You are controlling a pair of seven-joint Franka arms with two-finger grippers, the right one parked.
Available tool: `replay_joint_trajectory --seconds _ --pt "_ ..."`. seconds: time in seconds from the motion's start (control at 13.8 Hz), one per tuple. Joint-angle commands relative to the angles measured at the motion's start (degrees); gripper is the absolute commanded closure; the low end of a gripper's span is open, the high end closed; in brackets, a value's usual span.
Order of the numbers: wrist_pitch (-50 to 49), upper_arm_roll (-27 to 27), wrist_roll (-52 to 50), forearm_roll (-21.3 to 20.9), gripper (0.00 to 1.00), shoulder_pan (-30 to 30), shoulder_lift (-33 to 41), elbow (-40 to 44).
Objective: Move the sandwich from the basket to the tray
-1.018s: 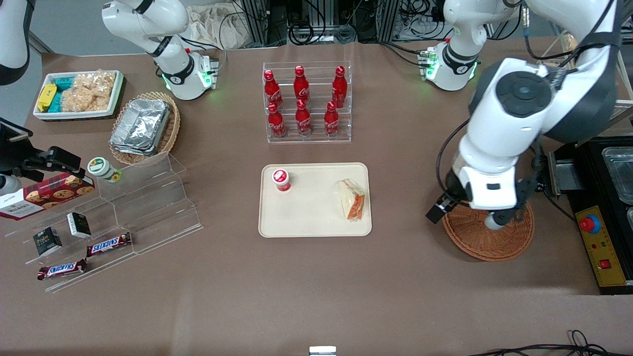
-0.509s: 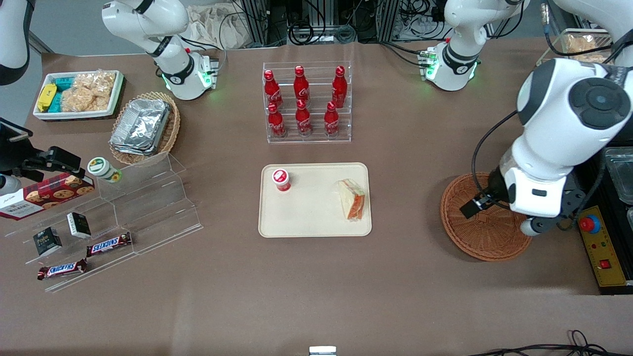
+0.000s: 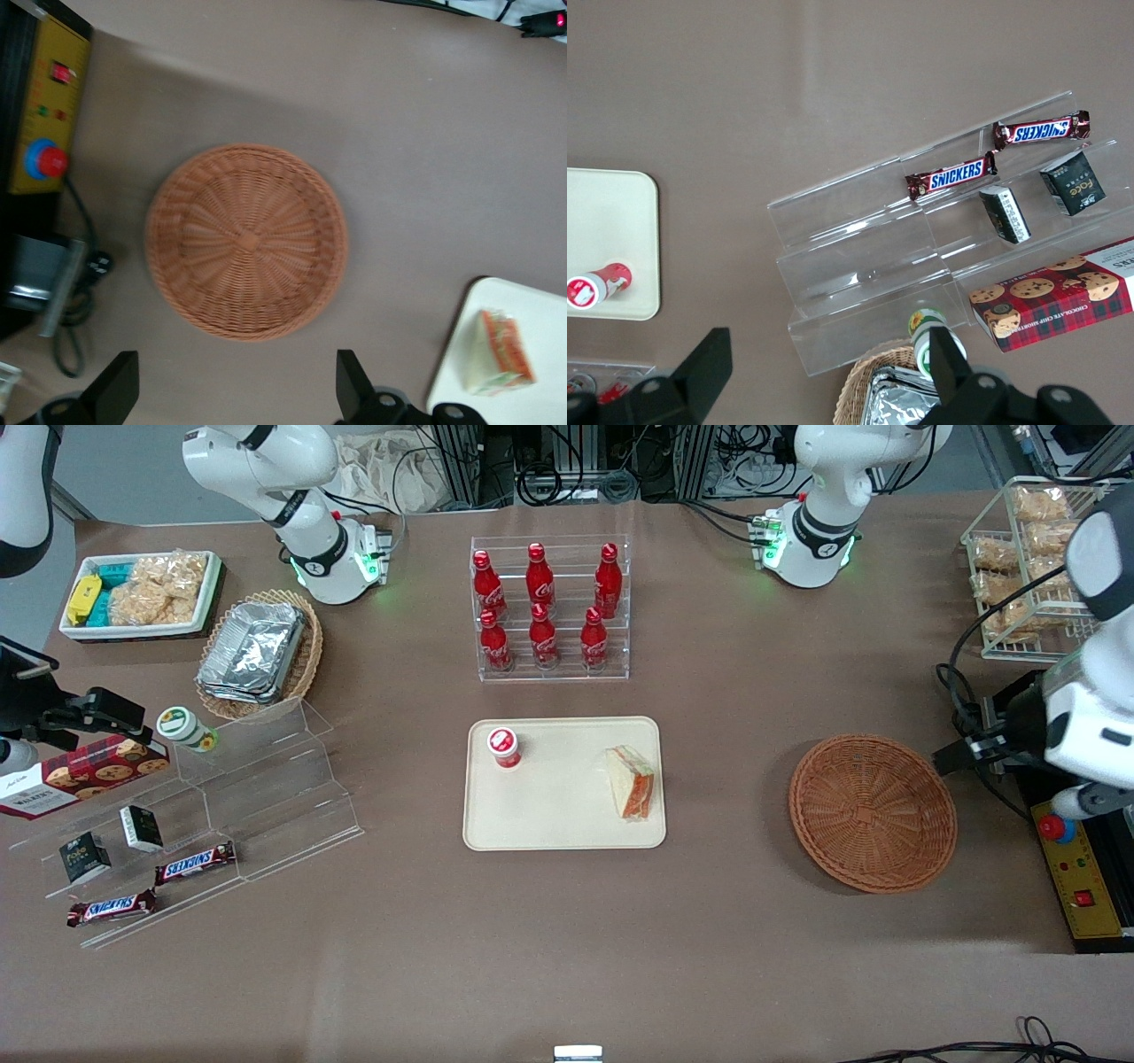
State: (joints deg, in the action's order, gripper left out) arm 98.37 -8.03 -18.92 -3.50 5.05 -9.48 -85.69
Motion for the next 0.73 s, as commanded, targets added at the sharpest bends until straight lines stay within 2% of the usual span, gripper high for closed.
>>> replay_joint_trajectory --seconds 0.0,0.22,0.44,0.65 --pt "0.06 7.57 7.29 2.53 0.00 -4.60 5.68 -5.62" --pt "2.95 11.19 11.01 3.86 0.00 -6.54 11.13 -11.59" --pt "10.32 11.73 11.10 3.68 0.00 -7.07 19.03 -22.82" --pt "8.07 11.38 12.76 3.24 0.00 -7.07 16.79 -21.03"
